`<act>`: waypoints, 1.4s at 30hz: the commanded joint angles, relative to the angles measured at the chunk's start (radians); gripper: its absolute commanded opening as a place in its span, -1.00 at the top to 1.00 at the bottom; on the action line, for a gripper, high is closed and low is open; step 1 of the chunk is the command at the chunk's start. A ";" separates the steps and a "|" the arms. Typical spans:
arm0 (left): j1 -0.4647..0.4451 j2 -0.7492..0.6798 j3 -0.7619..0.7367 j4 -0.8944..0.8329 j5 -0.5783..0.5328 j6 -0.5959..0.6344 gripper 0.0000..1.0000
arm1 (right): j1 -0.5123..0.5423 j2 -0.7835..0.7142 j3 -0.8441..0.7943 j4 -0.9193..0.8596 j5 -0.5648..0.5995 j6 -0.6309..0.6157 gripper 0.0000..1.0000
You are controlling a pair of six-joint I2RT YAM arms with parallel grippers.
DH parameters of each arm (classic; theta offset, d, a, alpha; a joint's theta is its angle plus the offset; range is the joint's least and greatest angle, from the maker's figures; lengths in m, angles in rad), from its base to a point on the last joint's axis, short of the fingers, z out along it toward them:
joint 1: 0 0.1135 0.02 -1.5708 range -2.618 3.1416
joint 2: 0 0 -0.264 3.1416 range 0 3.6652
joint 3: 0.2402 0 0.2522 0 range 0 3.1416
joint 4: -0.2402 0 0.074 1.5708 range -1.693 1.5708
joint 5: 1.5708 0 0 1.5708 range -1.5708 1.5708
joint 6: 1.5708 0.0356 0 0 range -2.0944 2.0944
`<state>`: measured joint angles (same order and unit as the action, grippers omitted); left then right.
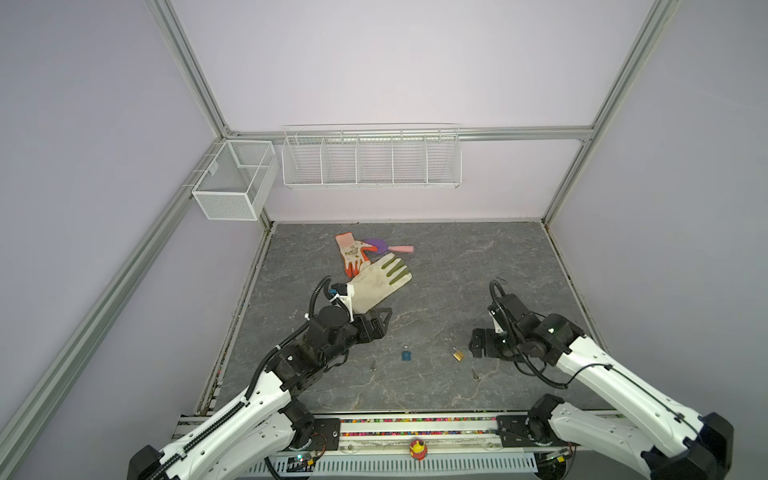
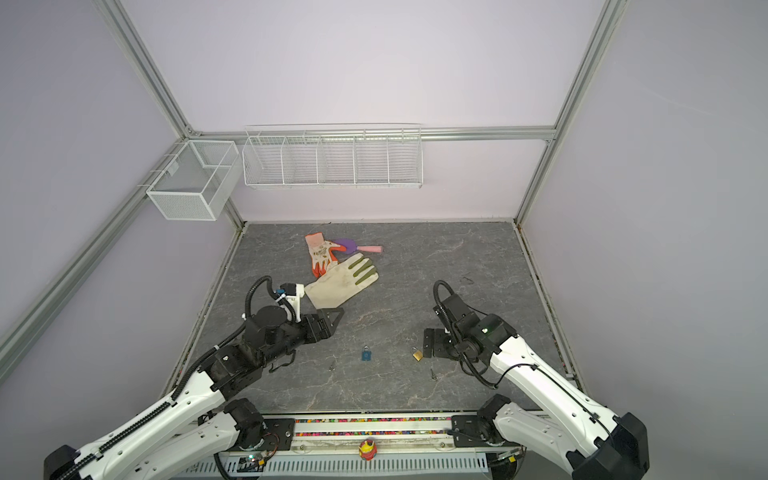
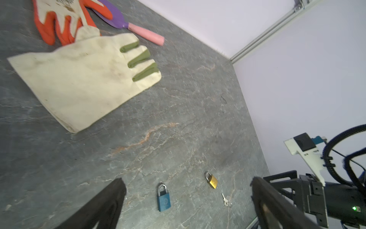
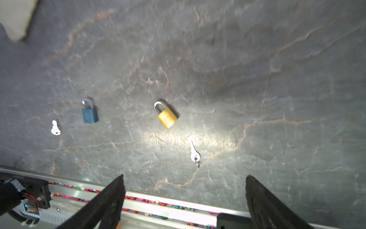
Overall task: Unlock with the key
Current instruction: 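Move both grippers forward toward the padlocks and keys, then close the right gripper on the silver key beside the gold padlock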
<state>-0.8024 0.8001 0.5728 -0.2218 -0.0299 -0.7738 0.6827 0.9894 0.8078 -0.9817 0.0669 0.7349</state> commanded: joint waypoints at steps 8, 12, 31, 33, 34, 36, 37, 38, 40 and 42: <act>-0.116 0.128 -0.022 0.145 -0.048 -0.052 -0.98 | 0.092 0.022 -0.144 0.017 0.015 0.160 -0.46; -0.134 0.171 -0.025 0.175 -0.049 -0.074 -0.98 | 0.097 0.064 -0.161 0.102 -0.016 0.130 -0.15; -0.172 0.309 0.021 0.204 -0.026 -0.101 -0.98 | 0.120 0.202 -0.255 0.258 -0.019 0.109 0.43; -0.175 0.310 0.023 0.206 -0.028 -0.100 -0.98 | 0.120 0.214 -0.253 0.256 -0.015 0.103 0.44; -0.175 0.307 0.023 0.205 -0.032 -0.100 -0.98 | 0.120 0.217 -0.252 0.255 -0.013 0.101 0.45; -0.175 0.306 0.021 0.205 -0.038 -0.100 -0.98 | 0.120 0.221 -0.253 0.253 -0.010 0.098 0.47; -0.175 0.304 0.021 0.205 -0.039 -0.098 -0.98 | 0.120 0.220 -0.254 0.252 -0.008 0.096 0.50; -0.175 0.306 0.022 0.205 -0.038 -0.099 -0.98 | 0.120 0.219 -0.255 0.252 -0.006 0.096 0.51; -0.175 0.306 0.024 0.199 -0.038 -0.098 -0.98 | 0.120 0.215 -0.257 0.250 -0.013 0.096 0.55; -0.175 0.304 0.026 0.196 -0.038 -0.098 -0.98 | 0.120 0.217 -0.257 0.249 -0.023 0.092 0.57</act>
<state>-0.9718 1.1061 0.5602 -0.0322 -0.0551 -0.8577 0.7967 1.2045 0.5640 -0.7311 0.0479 0.8295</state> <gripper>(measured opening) 0.991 0.219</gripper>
